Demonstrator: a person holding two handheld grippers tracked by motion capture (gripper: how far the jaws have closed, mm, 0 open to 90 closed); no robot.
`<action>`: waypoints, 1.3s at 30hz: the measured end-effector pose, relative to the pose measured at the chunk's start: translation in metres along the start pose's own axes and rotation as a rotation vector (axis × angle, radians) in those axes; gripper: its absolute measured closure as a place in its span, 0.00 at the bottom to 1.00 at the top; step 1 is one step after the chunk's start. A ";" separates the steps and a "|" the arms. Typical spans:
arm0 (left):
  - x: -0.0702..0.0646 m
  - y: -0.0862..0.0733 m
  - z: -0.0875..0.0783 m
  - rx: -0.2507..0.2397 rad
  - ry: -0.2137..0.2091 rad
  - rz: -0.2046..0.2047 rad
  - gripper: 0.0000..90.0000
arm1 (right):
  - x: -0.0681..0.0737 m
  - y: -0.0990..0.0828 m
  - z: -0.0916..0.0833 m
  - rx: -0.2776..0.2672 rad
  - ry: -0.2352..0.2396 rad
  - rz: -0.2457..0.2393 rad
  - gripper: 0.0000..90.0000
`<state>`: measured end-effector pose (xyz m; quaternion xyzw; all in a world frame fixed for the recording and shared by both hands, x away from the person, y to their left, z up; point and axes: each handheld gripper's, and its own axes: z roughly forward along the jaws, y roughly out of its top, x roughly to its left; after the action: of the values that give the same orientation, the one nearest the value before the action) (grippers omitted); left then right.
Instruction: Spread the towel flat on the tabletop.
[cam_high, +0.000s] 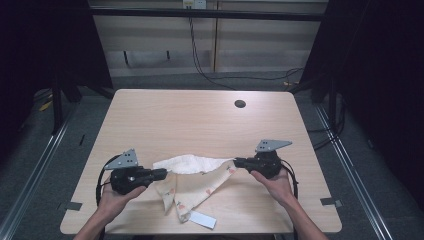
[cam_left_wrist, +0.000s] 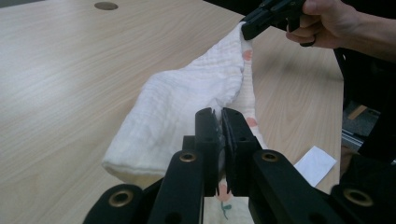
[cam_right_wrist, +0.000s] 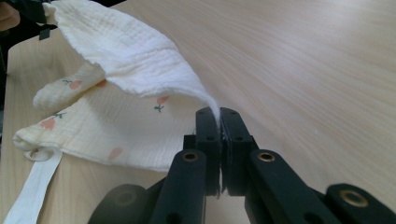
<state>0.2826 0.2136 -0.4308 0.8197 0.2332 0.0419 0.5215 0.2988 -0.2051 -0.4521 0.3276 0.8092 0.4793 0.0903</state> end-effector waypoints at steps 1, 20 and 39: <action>0.000 0.002 -0.001 -0.003 0.003 -0.001 0.95 | 0.002 0.007 -0.002 -0.003 0.021 -0.007 0.97; -0.003 0.046 -0.020 -0.104 0.059 0.075 0.96 | -0.003 0.071 -0.058 -0.102 -0.005 -0.054 0.98; -0.024 0.094 -0.062 -0.230 0.045 0.137 0.96 | 0.035 0.118 -0.115 -0.173 -0.014 -0.167 0.98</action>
<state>0.2740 0.2228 -0.3166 0.7673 0.1819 0.1225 0.6026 0.2713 -0.2273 -0.2880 0.2532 0.7886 0.5360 0.1635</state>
